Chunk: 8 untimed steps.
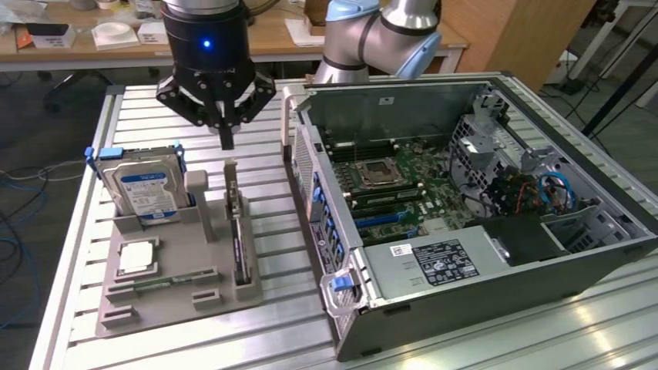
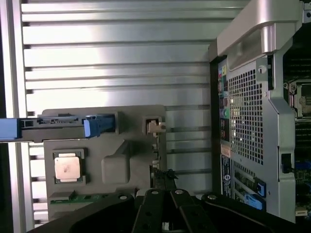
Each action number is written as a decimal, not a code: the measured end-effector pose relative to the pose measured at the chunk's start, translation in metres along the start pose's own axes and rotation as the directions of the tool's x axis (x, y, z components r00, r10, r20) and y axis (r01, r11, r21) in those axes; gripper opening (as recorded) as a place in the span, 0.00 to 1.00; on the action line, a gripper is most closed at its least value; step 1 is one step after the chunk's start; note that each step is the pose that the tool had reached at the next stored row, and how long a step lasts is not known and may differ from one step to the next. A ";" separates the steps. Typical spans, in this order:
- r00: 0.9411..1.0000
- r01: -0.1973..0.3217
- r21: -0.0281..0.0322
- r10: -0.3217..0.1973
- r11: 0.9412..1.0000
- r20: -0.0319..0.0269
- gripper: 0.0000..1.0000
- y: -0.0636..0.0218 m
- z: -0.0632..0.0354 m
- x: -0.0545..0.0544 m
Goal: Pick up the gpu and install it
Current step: 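Reach for the gpu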
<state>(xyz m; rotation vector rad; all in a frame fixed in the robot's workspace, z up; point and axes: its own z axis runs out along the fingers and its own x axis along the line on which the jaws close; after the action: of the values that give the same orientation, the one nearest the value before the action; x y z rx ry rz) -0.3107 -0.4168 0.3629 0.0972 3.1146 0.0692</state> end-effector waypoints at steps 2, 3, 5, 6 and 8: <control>1.000 0.000 0.000 0.000 1.000 0.000 0.11 -0.0050 -0.0003 0.000; 1.000 0.000 0.000 0.000 1.000 0.000 0.11 -0.0077 -0.0004 0.000; 1.000 0.000 0.000 0.000 1.000 0.000 0.11 -0.0128 -0.0006 0.000; 1.000 0.000 0.000 0.000 1.000 0.000 0.11 -0.0151 -0.0007 0.000; 1.000 0.000 0.000 0.000 1.000 0.000 0.11 -0.0196 -0.0009 0.000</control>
<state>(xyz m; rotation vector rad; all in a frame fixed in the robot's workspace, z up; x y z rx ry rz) -0.3122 -0.4363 0.3630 0.0970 3.1147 0.0690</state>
